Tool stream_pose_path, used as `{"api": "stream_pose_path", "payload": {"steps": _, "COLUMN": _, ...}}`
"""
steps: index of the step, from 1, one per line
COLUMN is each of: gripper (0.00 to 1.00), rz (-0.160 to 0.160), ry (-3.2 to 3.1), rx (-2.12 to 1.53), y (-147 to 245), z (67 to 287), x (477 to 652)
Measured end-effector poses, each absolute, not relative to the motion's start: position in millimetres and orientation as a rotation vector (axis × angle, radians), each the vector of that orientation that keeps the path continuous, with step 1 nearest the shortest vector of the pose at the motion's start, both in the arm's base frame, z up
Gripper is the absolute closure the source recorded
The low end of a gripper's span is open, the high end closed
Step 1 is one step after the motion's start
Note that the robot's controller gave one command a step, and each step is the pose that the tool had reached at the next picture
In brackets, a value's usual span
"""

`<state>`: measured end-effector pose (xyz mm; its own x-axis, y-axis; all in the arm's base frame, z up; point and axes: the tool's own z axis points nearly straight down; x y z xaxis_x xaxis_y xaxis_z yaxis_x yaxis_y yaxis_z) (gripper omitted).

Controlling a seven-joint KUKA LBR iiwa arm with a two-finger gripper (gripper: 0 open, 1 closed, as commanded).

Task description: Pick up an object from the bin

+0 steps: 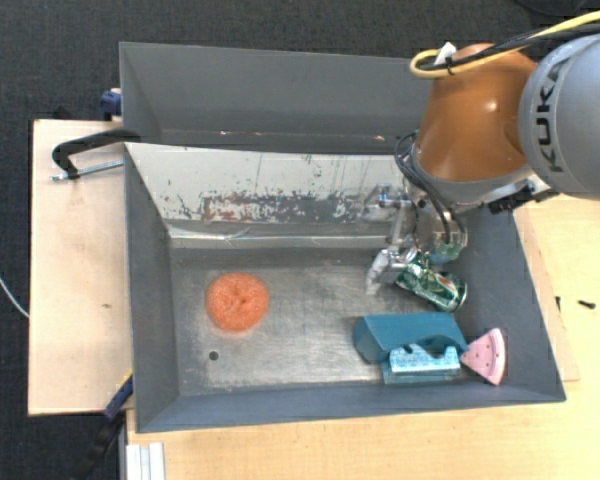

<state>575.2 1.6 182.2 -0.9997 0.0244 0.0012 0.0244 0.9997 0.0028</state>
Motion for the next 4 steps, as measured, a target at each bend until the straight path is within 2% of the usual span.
{"api": "stream_pose_path", "payload": {"steps": 1, "gripper": 0.0, "rz": 0.002, "ry": -3.144, "rx": 0.14, "y": -36, "z": 210, "x": 583.9}}
{"api": "stream_pose_path", "payload": {"steps": 2, "gripper": 1.0, "rz": -0.002, "ry": -3.14, "rx": 0.173, "y": -64, "z": 79, "x": 564.8}}
{"api": "stream_pose_path", "payload": {"steps": 3, "gripper": 0.0, "rz": -0.002, "ry": -3.144, "rx": 0.173, "y": -64, "z": 80, "x": 566.1}}
{"api": "stream_pose_path", "payload": {"steps": 4, "gripper": 0.0, "rz": -0.002, "ry": -3.144, "rx": 0.173, "y": -64, "z": 80, "x": 566.1}}
